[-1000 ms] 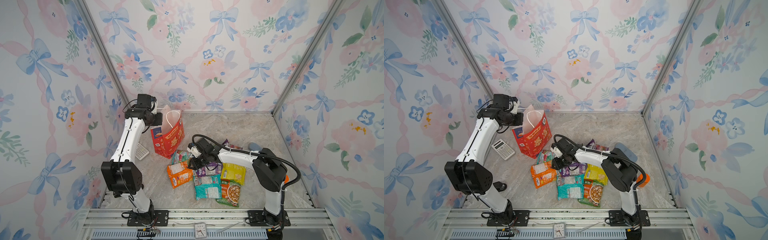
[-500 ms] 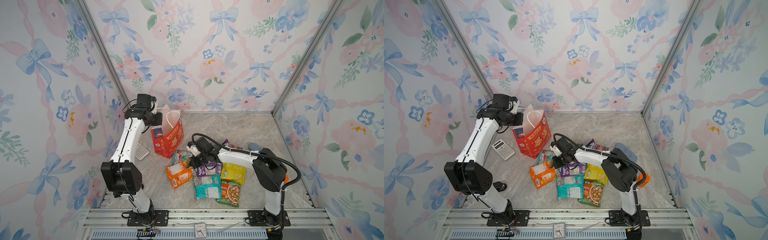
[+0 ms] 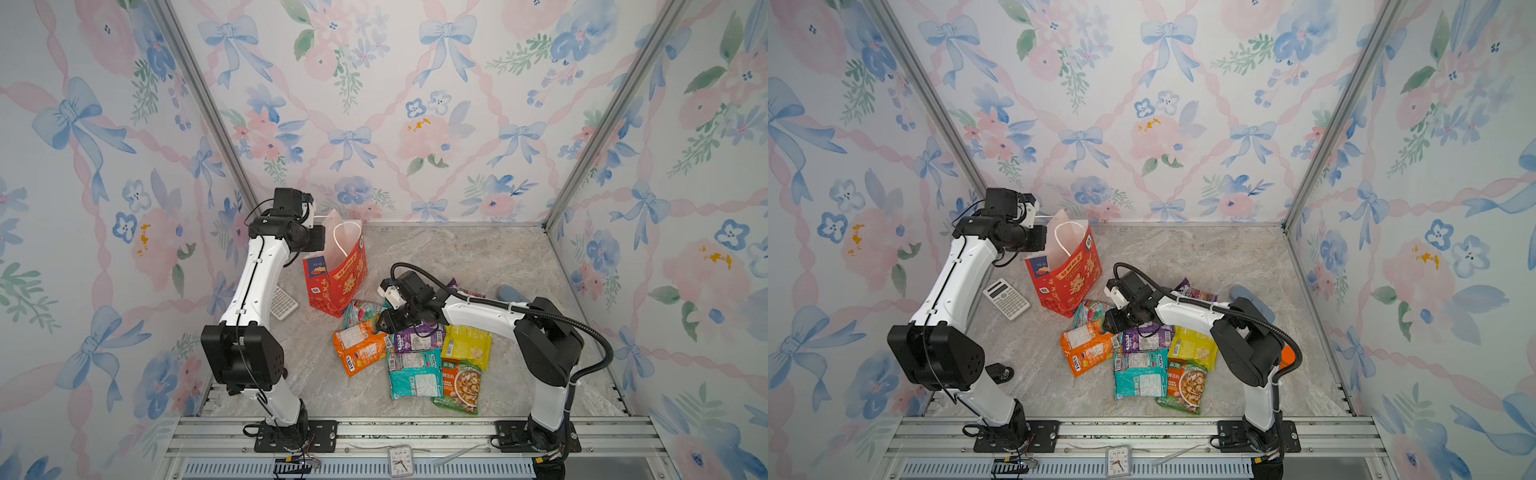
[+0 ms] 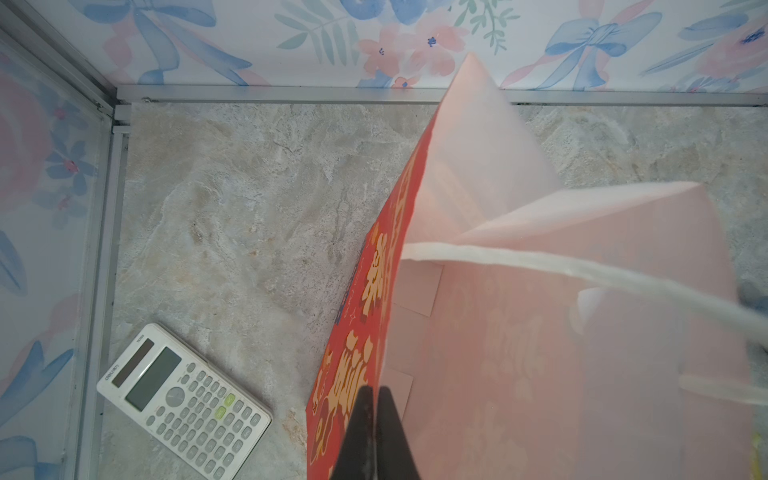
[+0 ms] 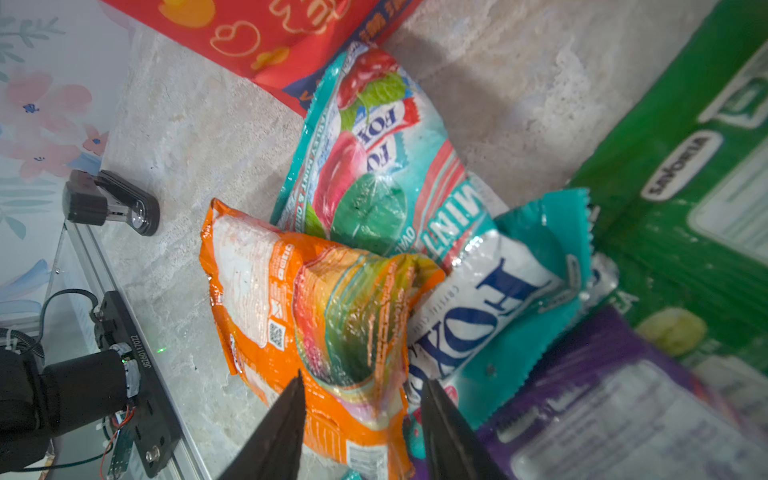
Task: Place the snacks into the paper bag
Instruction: 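Close the right gripper on the orange snack packet's top edge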
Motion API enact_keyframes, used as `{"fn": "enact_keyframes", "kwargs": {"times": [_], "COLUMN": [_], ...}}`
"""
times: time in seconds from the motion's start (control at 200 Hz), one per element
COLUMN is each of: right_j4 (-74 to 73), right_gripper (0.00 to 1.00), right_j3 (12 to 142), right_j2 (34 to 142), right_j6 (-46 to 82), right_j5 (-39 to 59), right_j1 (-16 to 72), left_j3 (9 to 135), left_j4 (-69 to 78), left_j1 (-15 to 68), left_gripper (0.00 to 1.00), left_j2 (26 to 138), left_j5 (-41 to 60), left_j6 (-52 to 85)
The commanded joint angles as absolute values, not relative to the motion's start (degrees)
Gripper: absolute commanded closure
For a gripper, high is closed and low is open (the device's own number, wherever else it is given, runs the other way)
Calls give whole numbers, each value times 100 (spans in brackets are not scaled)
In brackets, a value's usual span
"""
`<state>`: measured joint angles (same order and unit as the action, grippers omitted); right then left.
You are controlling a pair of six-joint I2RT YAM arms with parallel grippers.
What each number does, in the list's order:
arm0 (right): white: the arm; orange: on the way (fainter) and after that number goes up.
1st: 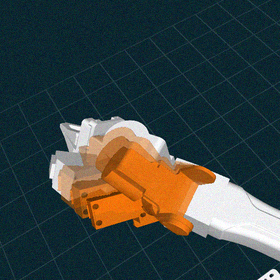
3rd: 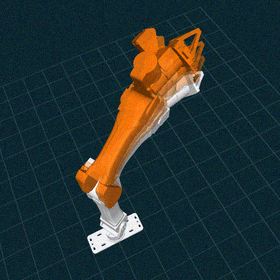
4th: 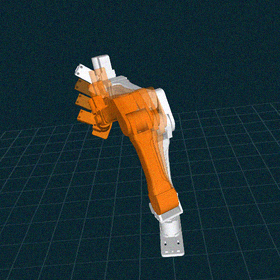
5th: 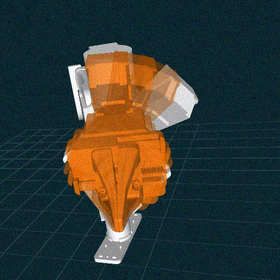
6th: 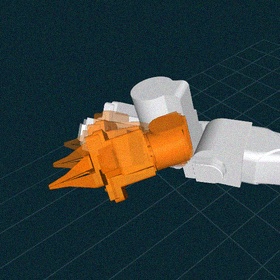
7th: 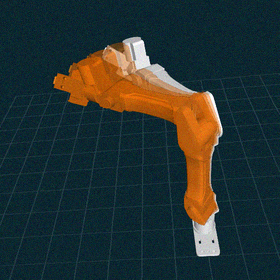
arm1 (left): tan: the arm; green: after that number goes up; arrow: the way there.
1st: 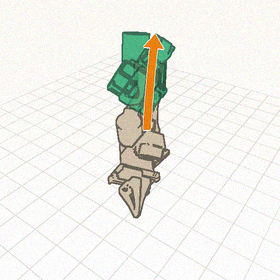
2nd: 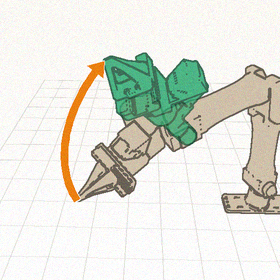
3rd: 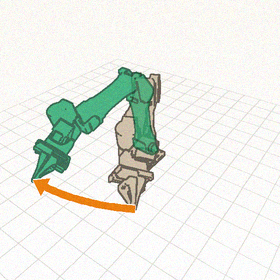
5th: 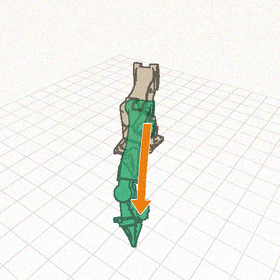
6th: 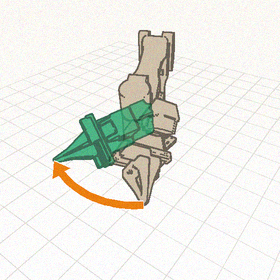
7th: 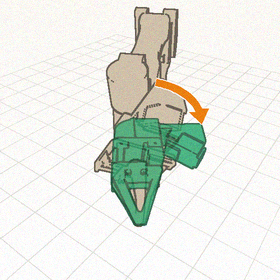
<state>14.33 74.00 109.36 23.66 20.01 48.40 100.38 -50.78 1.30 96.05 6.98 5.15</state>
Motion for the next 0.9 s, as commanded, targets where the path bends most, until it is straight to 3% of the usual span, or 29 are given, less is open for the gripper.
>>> {"fn": "enact_keyframes", "kwargs": {"times": [0.0, 0.155, 0.275, 0.44, 0.55, 0.705, 0.895], "right_j4": [1290, 1165, 940, 758, 637, 581, 669], "right_gripper": [52, 51, 40, 42, 54, 83, 92], "right_j3": [7273, 7242, 7232, 7269, 7269, 7183, 6910], "right_j2": [10990, 11183, 11334, 11527, 11575, 11417, 11115], "right_j6": [2570, 2717, 2861, 3036, 3121, 3150, 3097], "right_j5": [2148, 2213, 2343, 2454, 2497, 2353, 2113], "right_j1": [4832, 4902, 4965, 5010, 5015, 4940, 4545], "left_j3": [9951, 9949, 9942, 9945, 9942, 9940, 9942], "left_j4": [-5140, -5133, -5133, -5133, -5135, -5133, -5133], "left_j1": [97, 97, 97, 97, 90, 97, 97], "left_gripper": [100, 100, 100, 100, 100, 100, 100], "left_j2": [9469, 9468, 9475, 9474, 9466, 9450, 9444], "left_j5": [809, 815, 816, 830, 849, 867, 939], "left_j6": [571, 563, 563, 563, 571, 576, 572]}}
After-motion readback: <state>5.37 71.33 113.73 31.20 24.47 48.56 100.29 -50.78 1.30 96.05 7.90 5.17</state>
